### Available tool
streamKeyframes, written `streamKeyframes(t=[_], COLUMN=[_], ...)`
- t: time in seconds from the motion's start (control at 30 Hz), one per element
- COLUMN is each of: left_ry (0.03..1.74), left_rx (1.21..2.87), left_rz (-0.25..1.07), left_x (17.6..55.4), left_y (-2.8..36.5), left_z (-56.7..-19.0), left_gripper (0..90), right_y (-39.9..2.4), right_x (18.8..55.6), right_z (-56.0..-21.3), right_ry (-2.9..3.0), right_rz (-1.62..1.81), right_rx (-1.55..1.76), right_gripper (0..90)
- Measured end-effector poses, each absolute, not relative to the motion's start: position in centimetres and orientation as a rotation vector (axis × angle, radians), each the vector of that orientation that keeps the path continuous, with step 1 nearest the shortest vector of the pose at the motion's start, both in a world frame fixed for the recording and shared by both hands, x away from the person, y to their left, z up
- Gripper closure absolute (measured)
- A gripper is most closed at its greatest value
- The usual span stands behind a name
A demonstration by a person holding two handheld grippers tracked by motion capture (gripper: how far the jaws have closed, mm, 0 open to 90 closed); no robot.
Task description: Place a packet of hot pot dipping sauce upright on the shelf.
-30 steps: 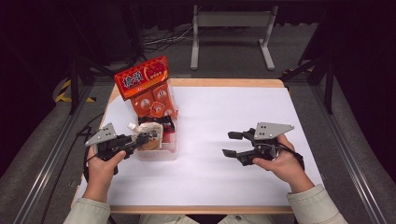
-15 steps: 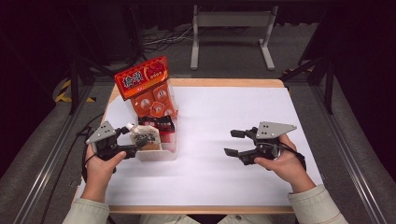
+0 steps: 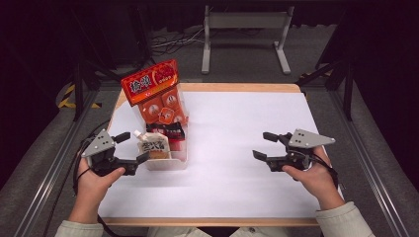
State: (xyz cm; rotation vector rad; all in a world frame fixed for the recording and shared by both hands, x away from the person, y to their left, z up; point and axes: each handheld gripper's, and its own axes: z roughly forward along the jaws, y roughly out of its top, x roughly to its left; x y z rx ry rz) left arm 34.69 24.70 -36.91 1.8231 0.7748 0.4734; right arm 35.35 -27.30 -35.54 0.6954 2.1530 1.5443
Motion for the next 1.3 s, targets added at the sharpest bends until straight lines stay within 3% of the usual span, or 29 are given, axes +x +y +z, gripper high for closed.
streamKeyframes(t=[0.53,1.3], left_ry=[0.769,0.835], left_rx=[1.826,1.743], left_rz=[0.379,0.304], left_x=[32.1,32.8], left_y=[25.7,25.8], left_z=[-38.0,-42.7], left_gripper=[3.5,4.1], right_y=[-34.3,-36.6], right_x=[33.5,31.7], right_z=[-38.0,-43.1], right_ry=[1.998,1.930], right_rz=[1.409,1.393], right_rx=[0.925,1.061], right_gripper=[22.8,22.0])
